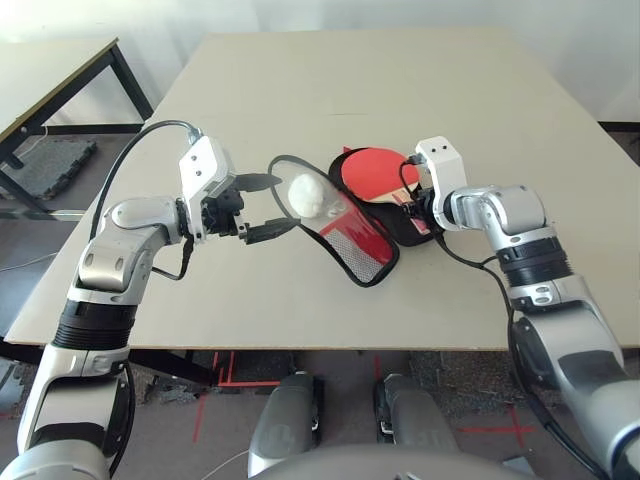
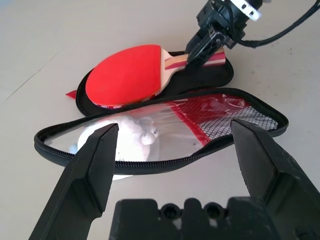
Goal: Store the ping-pong paddle in its case and zip it.
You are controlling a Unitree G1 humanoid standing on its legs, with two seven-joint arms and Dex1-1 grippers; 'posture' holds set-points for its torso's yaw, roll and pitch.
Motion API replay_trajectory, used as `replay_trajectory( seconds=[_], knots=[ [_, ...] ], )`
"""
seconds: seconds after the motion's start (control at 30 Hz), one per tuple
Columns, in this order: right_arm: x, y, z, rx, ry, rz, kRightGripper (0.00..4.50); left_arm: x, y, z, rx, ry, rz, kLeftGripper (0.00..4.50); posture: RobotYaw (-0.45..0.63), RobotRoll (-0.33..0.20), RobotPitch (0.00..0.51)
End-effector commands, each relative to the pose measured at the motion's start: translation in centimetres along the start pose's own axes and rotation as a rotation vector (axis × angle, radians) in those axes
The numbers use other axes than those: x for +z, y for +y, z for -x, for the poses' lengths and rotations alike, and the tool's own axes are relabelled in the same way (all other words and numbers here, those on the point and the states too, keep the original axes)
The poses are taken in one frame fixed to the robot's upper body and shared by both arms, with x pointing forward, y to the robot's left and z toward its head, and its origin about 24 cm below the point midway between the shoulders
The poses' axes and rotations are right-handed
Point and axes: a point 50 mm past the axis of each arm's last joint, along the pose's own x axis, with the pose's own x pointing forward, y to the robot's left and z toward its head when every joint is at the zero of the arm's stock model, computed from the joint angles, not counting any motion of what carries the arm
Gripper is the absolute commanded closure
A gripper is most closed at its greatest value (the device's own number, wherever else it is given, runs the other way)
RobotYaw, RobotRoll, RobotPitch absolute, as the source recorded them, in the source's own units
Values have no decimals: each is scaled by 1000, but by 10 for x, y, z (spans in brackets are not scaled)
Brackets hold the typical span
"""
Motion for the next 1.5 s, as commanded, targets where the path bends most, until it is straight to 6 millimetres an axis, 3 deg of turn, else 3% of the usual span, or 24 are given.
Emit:
replay_trajectory(
  seconds=[0.03,0.67,0.8,0.97,1.1,1.23,1.33,1.5],
  knots=[
    [2,4,-5,21,-14,13,3411,-4,-1,0,4,12,9,0,163,0,58],
    [1,11,-12,82,-3,35,3411,-16,3,17,40,91,43,0,164,0,51],
    [3,10,-10,98,-12,41,2042,-18,8,30,52,139,60,0,165,0,51],
    [18,2,5,133,-156,117,146,-26,4,34,18,228,68,0,159,0,52],
    [25,-10,28,160,-267,290,29,-42,-3,31,-18,357,72,0,149,0,52],
    [34,-29,53,153,-347,334,29,-54,-5,24,-36,441,39,0,135,0,54],
    [36,-44,64,124,-386,359,29,-53,-3,10,-36,416,5,0,127,0,55],
    [27,-67,77,98,-415,331,29,-38,6,-32,-25,294,-33,0,106,0,57]
  ],
)
